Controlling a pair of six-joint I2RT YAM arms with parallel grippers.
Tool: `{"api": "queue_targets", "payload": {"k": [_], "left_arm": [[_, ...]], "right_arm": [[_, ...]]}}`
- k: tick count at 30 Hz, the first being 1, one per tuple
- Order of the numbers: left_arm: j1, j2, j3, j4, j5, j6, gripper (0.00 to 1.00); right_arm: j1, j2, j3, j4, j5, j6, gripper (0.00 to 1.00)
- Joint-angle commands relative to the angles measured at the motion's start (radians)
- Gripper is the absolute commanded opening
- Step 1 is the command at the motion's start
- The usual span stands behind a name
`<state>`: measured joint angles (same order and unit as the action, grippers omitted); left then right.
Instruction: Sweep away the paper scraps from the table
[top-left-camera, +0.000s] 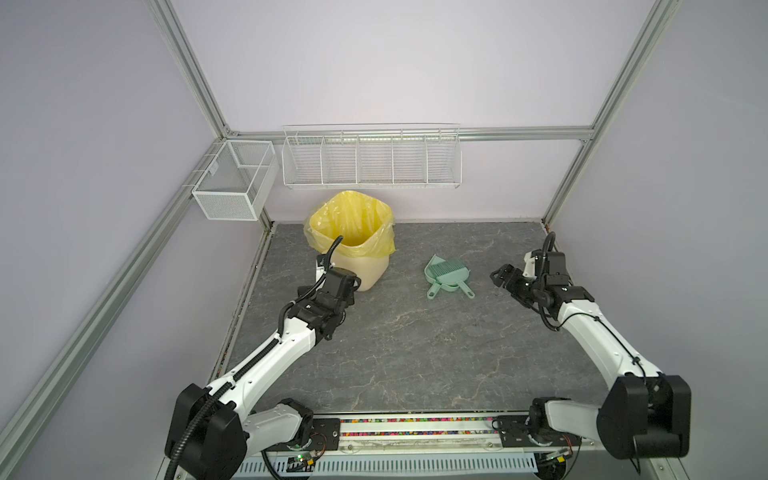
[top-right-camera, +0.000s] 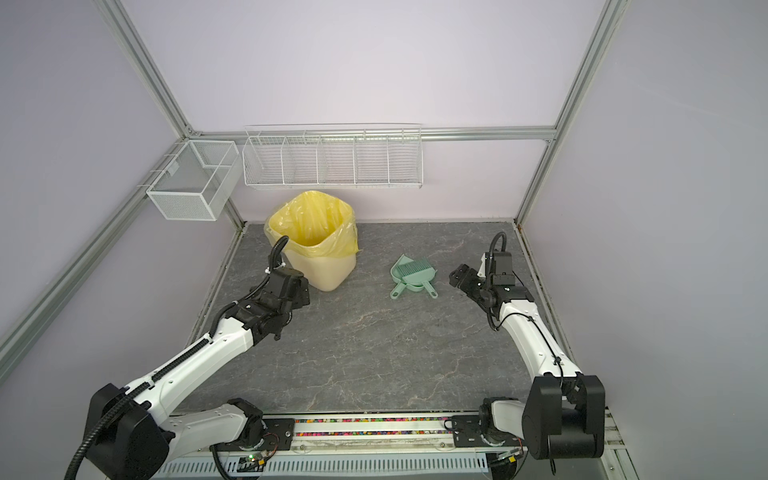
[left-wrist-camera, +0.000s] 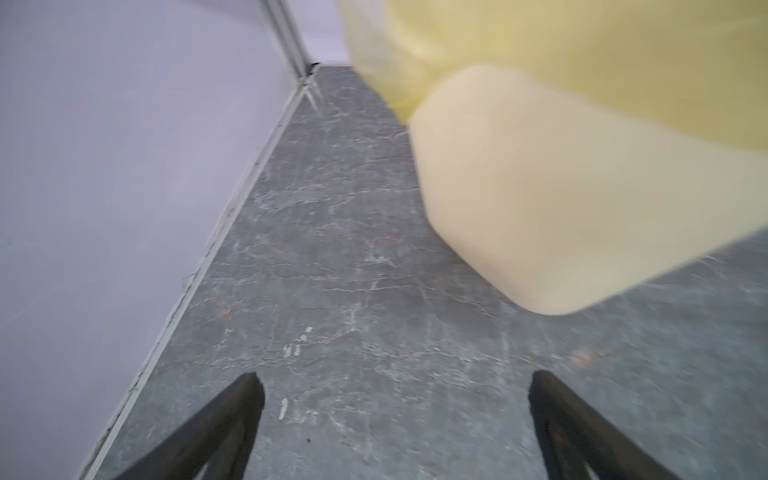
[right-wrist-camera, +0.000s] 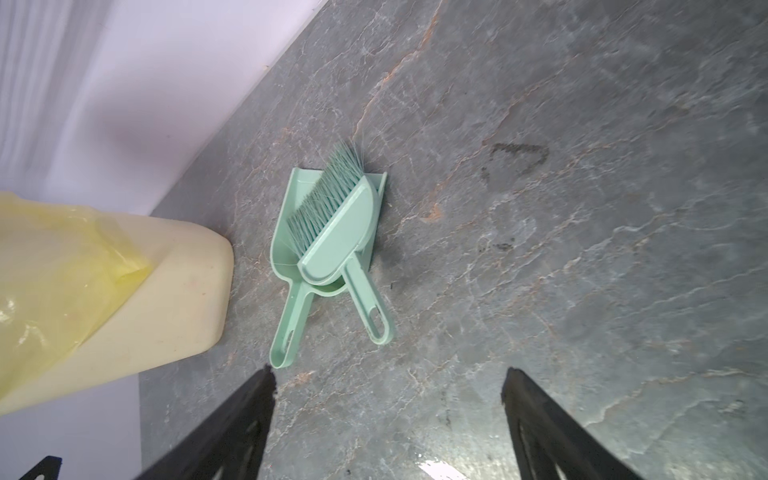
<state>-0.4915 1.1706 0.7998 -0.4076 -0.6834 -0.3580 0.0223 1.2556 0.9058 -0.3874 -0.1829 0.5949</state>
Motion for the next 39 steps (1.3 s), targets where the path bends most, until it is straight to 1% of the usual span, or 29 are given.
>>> {"api": "queue_targets", "payload": {"k": [1,3,6,8,10,11,12,16,17,19,20,21,22,23,24,25,26,27,29,34,36,39], "left_arm": [[0.037,-0.065,-0.108,0.231,-0.106,0.025,0.99],[0.052,-0.096,-0.195,0.363,-0.11,0.084,1.0],[0.104,-0.109,-0.264,0.464,-0.086,0.105,1.0],[0.161,-0.095,-0.259,0.468,-0.071,0.092,0.99],[0.202,-0.069,-0.258,0.506,-0.071,0.111,1.0],[0.214,-0.057,-0.266,0.544,-0.073,0.127,0.99],[0.225,-0.04,-0.291,0.626,-0.066,0.164,1.0],[0.24,0.075,-0.416,1.025,-0.08,0.3,0.99],[0.247,0.106,-0.427,1.084,-0.077,0.315,1.0],[0.274,0.201,-0.433,1.215,-0.032,0.355,0.99],[0.281,0.24,-0.431,1.27,-0.037,0.368,0.99],[0.284,0.278,-0.425,1.308,-0.052,0.362,0.99],[0.287,0.304,-0.425,1.326,-0.042,0.348,0.99],[0.288,0.327,-0.427,1.348,-0.013,0.356,0.99],[0.287,0.352,-0.43,1.397,-0.007,0.386,0.99],[0.287,0.345,-0.423,1.362,0.02,0.377,0.99],[0.291,0.332,-0.419,1.329,0.024,0.361,0.99],[0.291,0.326,-0.42,1.325,0.027,0.357,0.99],[0.291,0.342,-0.429,1.372,0.037,0.375,0.99],[0.294,0.343,-0.41,1.336,0.043,0.37,0.99],[0.297,0.343,-0.406,1.321,0.049,0.367,0.99],[0.312,0.346,-0.379,1.272,0.07,0.356,0.99]], "right_arm": [[-0.022,-0.049,0.036,-0.065,0.028,-0.095,0.88],[-0.027,-0.07,0.037,-0.08,0.048,-0.111,0.89],[-0.03,-0.103,0.024,-0.09,0.077,-0.135,0.89],[-0.034,-0.125,0.008,-0.076,0.059,-0.15,0.89],[-0.035,-0.144,-0.003,-0.076,0.063,-0.146,0.89],[-0.035,-0.15,-0.005,-0.078,0.07,-0.148,0.88],[-0.036,-0.155,-0.008,-0.084,0.081,-0.152,0.88],[-0.035,-0.171,-0.021,-0.078,0.094,-0.139,0.88],[-0.035,-0.174,-0.047,-0.072,0.101,-0.129,0.88],[-0.036,-0.179,-0.062,-0.063,0.121,-0.119,0.88],[-0.036,-0.18,-0.066,-0.062,0.132,-0.115,0.88],[-0.036,-0.179,-0.067,-0.06,0.145,-0.115,0.88],[-0.035,-0.177,-0.065,-0.062,0.158,-0.115,0.88],[-0.036,-0.175,-0.064,-0.065,0.171,-0.115,0.88],[-0.035,-0.175,-0.059,-0.067,0.184,-0.115,0.88],[-0.036,-0.174,-0.059,-0.066,0.196,-0.112,0.88],[-0.036,-0.174,-0.059,-0.059,0.204,-0.109,0.88],[-0.035,-0.172,-0.059,-0.049,0.209,-0.107,0.88],[-0.036,-0.158,-0.057,-0.039,0.213,-0.097,0.88],[-0.036,-0.108,-0.043,-0.005,0.233,-0.059,0.88],[-0.035,-0.092,-0.039,0.0,0.268,-0.058,0.88],[-0.036,-0.069,-0.045,0.022,0.358,-0.07,0.88]]}}
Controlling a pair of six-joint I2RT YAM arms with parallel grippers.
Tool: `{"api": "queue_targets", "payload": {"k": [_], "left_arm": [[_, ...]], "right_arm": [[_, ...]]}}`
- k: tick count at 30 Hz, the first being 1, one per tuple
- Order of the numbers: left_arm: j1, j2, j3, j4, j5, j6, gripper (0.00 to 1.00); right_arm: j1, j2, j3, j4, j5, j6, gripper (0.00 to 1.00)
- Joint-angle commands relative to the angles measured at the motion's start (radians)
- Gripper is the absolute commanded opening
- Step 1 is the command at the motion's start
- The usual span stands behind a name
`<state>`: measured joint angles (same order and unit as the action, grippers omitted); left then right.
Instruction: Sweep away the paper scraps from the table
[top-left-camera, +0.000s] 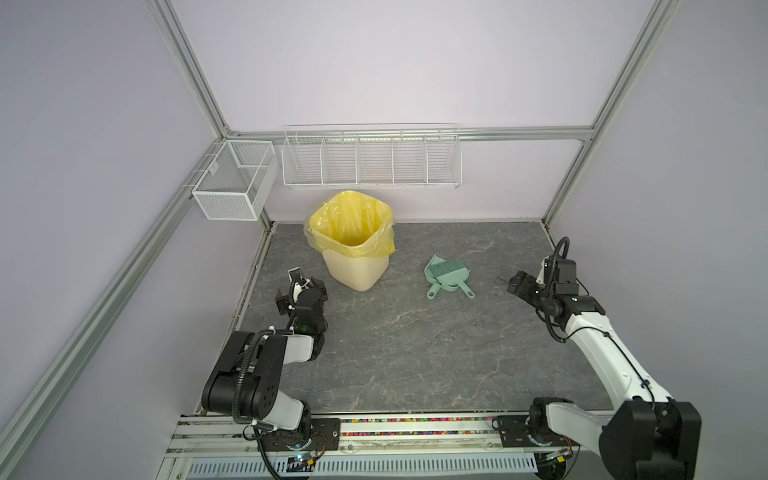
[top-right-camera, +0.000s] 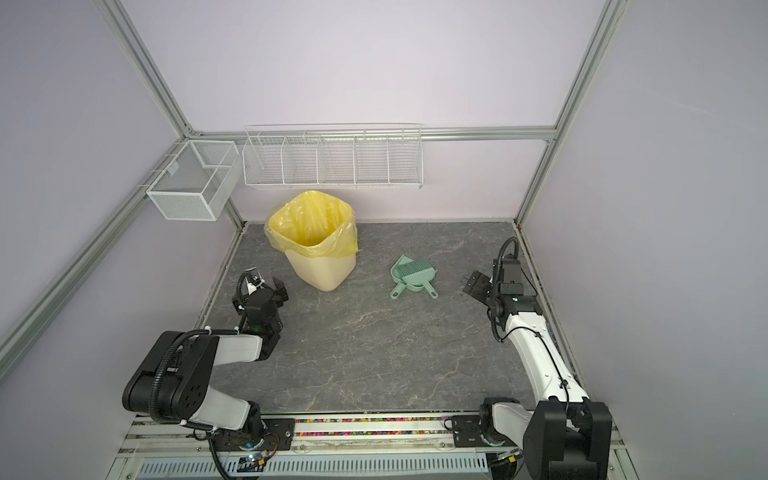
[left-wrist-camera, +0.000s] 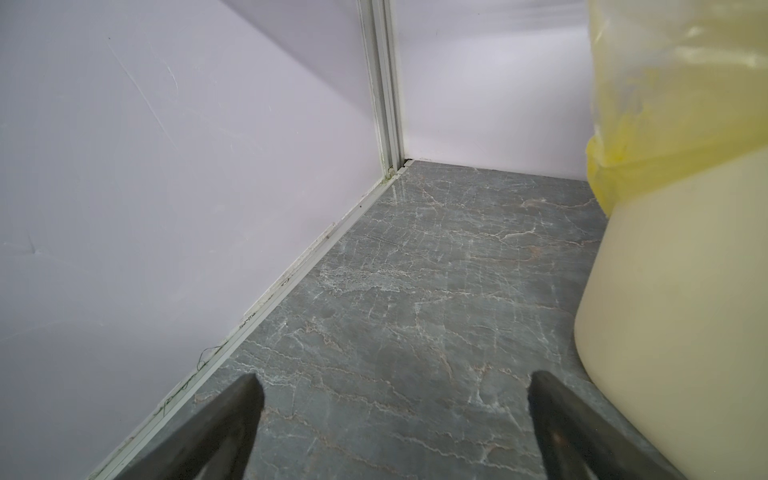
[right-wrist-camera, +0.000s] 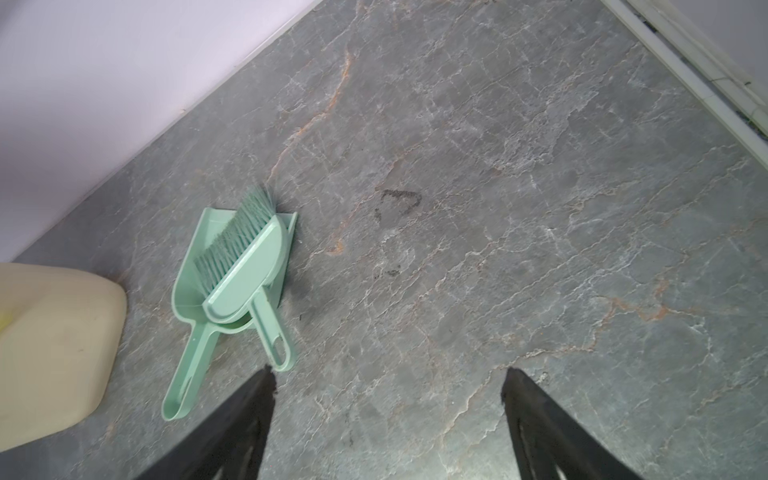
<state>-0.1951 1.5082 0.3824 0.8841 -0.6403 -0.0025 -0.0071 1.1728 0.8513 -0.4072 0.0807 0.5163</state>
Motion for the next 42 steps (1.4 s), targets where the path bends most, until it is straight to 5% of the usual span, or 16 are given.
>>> {"api": "queue_targets", "payload": {"k": [1,7,11,13,27,33,42], "left_arm": [[0.024,0.009,0.05,-0.043,0.045,-0.006,0.99],[0.058,0.006,0.032,-0.035,0.13,-0.03,0.99],[0.061,0.062,-0.018,0.117,0.153,-0.012,1.0],[0.062,0.035,0.001,0.025,0.148,-0.034,1.0],[0.062,0.061,-0.016,0.105,0.153,-0.016,0.99],[0.062,0.061,-0.017,0.105,0.153,-0.016,0.99],[0.062,0.06,-0.016,0.105,0.152,-0.016,0.99]], "right_arm": [[-0.006,0.021,0.003,0.055,0.141,0.005,0.89],[-0.007,0.07,-0.064,0.199,0.343,-0.028,0.88],[-0.005,0.086,-0.122,0.291,0.433,-0.044,0.88],[-0.007,0.09,-0.164,0.365,0.453,-0.056,0.88],[0.015,0.197,-0.346,0.739,0.633,-0.152,0.89],[0.036,0.124,-0.413,0.778,0.697,-0.131,0.89],[0.1,0.223,-0.472,1.114,0.81,-0.291,0.89]]}}
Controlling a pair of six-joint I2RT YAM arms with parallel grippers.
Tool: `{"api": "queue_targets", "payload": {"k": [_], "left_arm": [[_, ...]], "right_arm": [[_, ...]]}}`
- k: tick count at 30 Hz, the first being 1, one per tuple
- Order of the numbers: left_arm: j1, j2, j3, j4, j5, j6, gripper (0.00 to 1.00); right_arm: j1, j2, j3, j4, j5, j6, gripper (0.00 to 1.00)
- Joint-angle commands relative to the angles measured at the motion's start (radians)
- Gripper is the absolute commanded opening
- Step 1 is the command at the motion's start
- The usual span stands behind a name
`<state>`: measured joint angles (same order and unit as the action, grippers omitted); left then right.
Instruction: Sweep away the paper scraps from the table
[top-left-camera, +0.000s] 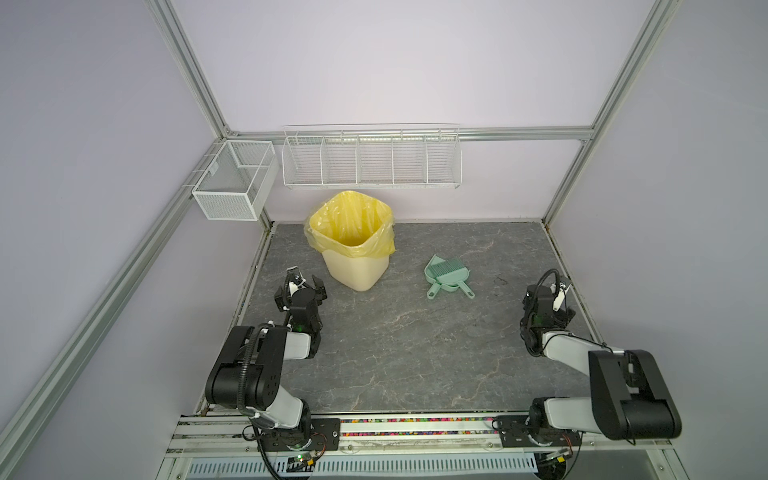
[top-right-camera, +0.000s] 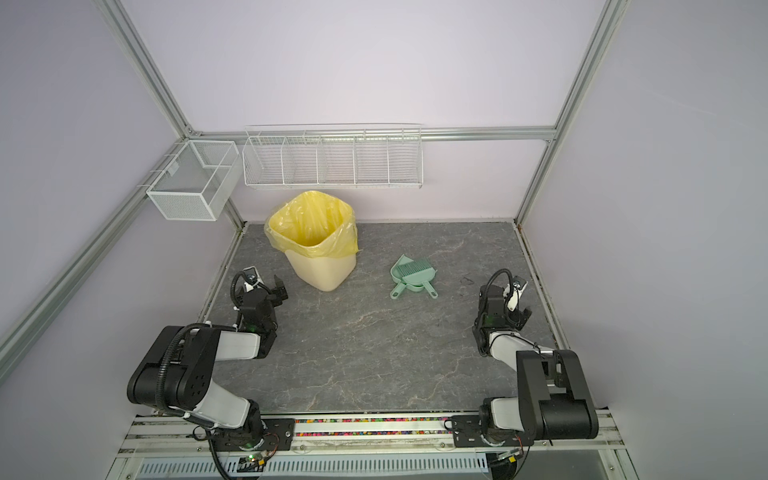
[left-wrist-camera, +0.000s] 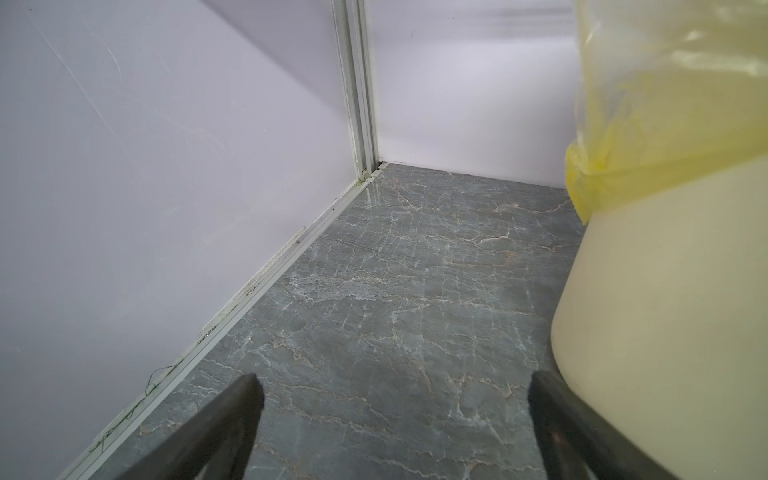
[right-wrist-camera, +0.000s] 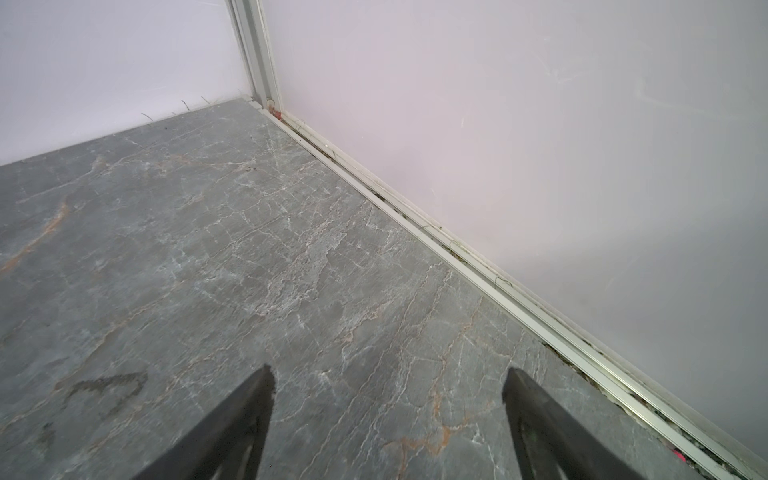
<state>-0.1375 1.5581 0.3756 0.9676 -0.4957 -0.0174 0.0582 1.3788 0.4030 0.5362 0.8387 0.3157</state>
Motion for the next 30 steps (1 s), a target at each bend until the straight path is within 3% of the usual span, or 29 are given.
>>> {"api": "queue_targets", "payload": {"k": [1,6,11,20,23,27,29,30], "left_arm": [[0.004,0.01,-0.009,0.022,0.008,-0.001,0.99],[0.004,0.009,-0.009,0.022,0.009,-0.001,0.99],[0.004,0.009,-0.01,0.021,0.008,-0.001,0.99],[0.004,0.01,-0.009,0.022,0.009,-0.001,0.99],[0.004,0.01,-0.009,0.022,0.008,-0.001,0.99],[0.003,0.01,-0.01,0.022,0.008,-0.001,0.99],[0.004,0.011,-0.01,0.022,0.008,0.0,0.99],[0.004,0.01,-0.009,0.021,0.008,-0.001,0.99]], "right_arm": [[0.044,0.032,-0.033,0.216,0.045,-0.132,0.89],[0.07,0.061,0.0,0.212,0.0,-0.195,0.89],[0.089,0.05,-0.101,0.427,-0.101,-0.288,0.89],[0.097,0.053,-0.146,0.517,-0.143,-0.316,0.89],[0.09,0.061,-0.148,0.528,-0.221,-0.34,0.89],[0.05,0.108,-0.156,0.565,-0.446,-0.371,0.89],[0.035,0.218,-0.153,0.705,-0.432,-0.374,0.89],[0.033,0.208,-0.15,0.679,-0.434,-0.369,0.89]]}}
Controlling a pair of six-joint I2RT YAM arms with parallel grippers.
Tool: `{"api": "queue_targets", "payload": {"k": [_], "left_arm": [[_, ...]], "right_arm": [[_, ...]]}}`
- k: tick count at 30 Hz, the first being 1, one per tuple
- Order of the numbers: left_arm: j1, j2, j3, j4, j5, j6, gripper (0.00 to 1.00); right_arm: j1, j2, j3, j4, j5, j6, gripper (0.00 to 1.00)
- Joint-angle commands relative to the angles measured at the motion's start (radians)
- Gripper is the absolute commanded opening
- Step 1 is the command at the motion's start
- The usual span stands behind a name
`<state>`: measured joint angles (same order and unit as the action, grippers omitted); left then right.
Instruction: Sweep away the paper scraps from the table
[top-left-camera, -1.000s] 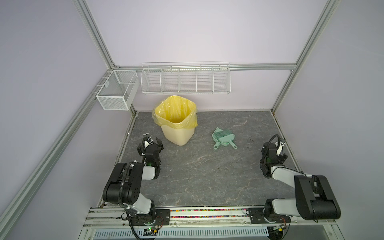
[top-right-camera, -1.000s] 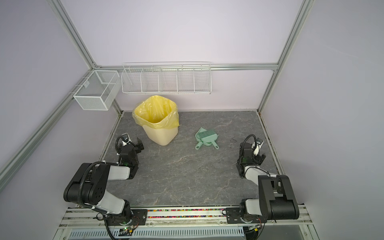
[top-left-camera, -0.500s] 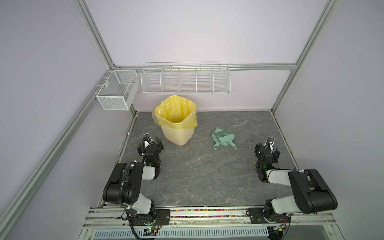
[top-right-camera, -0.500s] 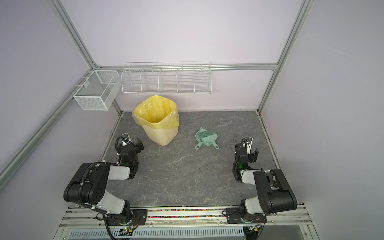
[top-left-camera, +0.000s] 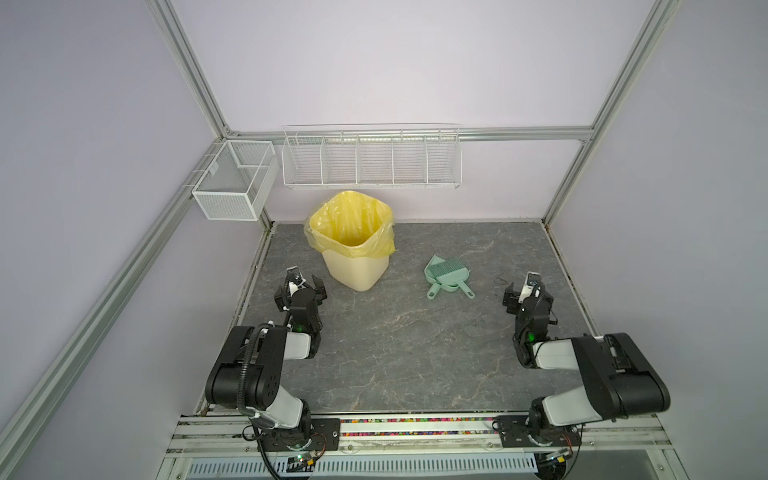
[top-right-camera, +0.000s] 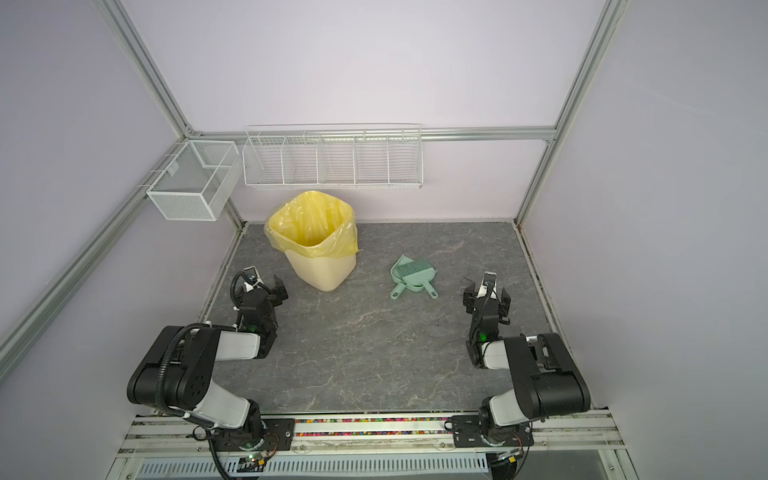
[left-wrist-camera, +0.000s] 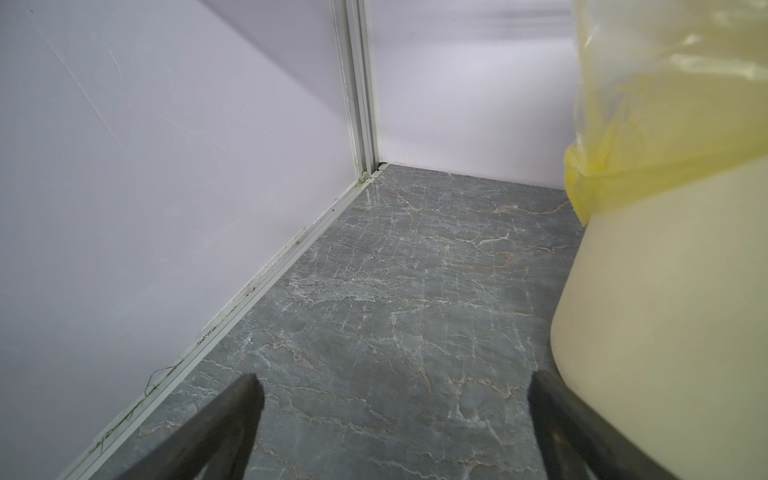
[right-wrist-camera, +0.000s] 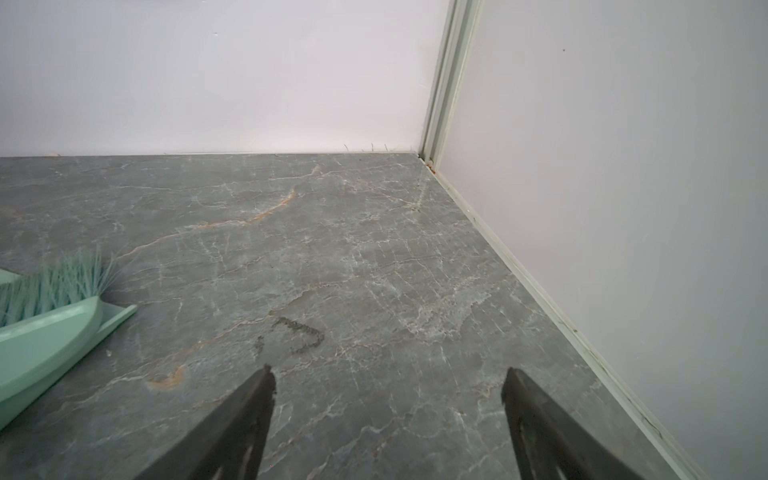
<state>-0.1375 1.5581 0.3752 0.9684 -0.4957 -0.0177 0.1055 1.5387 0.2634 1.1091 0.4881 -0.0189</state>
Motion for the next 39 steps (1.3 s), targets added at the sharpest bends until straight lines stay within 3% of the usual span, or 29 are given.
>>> {"api": "queue_targets", "payload": {"k": [1,3,39], "left_arm": [[0.004,0.011,-0.008,0.021,0.008,-0.001,0.99],[0.004,0.01,-0.009,0.021,0.008,-0.001,0.99],[0.006,0.009,-0.001,0.004,0.017,-0.001,0.99]], "right_arm": [[-0.019,-0.003,0.018,-0.039,-0.093,-0.012,0.89],[-0.041,0.006,0.094,-0.17,-0.127,0.005,0.89],[-0.04,0.005,0.089,-0.158,-0.121,0.002,0.89]]}}
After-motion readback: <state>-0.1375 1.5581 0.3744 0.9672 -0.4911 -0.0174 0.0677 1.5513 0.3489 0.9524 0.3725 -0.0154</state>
